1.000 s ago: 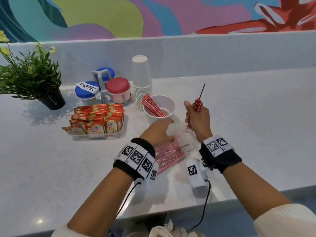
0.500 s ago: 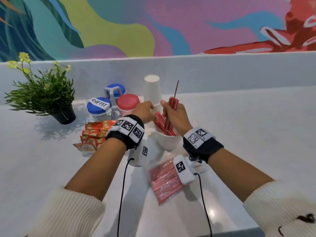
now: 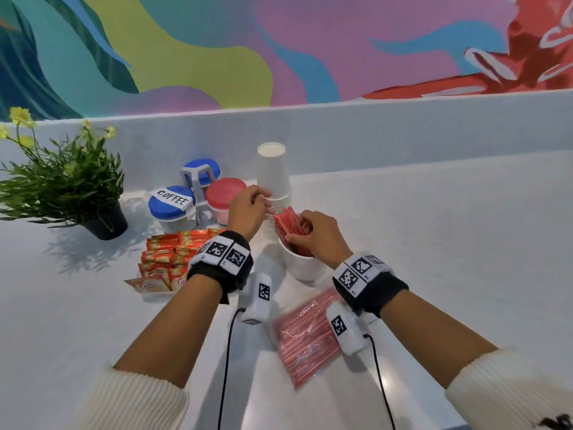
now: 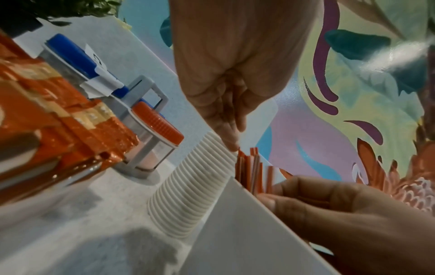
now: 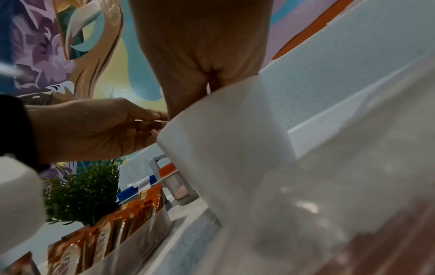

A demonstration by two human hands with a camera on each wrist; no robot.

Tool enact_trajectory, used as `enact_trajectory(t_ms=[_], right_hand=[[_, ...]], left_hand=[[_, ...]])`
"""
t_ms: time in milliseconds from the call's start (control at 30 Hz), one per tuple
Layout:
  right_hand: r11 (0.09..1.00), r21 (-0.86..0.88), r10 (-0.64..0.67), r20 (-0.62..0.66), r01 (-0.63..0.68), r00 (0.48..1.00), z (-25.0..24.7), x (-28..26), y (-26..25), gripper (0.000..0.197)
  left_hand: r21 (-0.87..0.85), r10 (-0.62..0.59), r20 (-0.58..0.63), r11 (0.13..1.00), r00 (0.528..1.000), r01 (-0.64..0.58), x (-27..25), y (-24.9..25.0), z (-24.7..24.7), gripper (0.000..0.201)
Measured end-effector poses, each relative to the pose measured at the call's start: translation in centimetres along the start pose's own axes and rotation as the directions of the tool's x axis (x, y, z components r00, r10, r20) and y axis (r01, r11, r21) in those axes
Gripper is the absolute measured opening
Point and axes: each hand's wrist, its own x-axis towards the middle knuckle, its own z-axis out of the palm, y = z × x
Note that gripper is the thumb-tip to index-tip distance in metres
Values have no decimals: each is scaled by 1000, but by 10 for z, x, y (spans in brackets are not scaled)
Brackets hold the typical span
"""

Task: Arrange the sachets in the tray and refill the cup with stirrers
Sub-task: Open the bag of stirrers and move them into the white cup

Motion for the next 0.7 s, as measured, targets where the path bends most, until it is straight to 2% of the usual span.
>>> enact_trajectory(t_ms=[133,233,333,467,600,700], right_hand=[[998,-66,22,9,-22,1000,3,2,0,27],[991,-134,9,4,-8,1000,5,4,1,16],[992,-119,23,-45,-28,999,7,4,3,9],[998,-61,21,-123,-29,992,9,2,5,21],[990,-137,4,-126,-22,992,13,2,7,34],[980,-192,-59,-88,41,994,16,4,9,46]], left_hand=[[-15,38,8,999,999,-38,-11,-2,2,28],[60,81,24,995,996,-83,-20,-5,5,29],[141,116,100,981,988,-130,-31,-10,8,28],[190,122,198,969,973,-160,-39,-14,11,44],[233,124,148,960,981,-157,-41,-14,15,54],[271,149,146,945,978,-184,-41,-15,16,56]])
